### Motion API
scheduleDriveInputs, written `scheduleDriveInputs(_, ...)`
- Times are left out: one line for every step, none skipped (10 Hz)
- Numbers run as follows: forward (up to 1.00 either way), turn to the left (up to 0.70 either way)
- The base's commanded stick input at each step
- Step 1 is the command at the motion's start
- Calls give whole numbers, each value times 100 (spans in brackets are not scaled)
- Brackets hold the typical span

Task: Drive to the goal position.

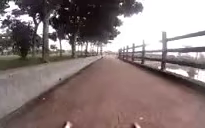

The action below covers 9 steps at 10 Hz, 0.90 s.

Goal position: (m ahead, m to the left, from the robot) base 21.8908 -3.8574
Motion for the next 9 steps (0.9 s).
scheduleDriveInputs(70, 0)
scheduleDriveInputs(70, 0)
scheduleDriveInputs(70, 0)
scheduleDriveInputs(70, 0)
scheduleDriveInputs(70, 0)
scheduleDriveInputs(70, 0)
scheduleDriveInputs(70, 0)
scheduleDriveInputs(70, 0)
scheduleDriveInputs(70, 0)
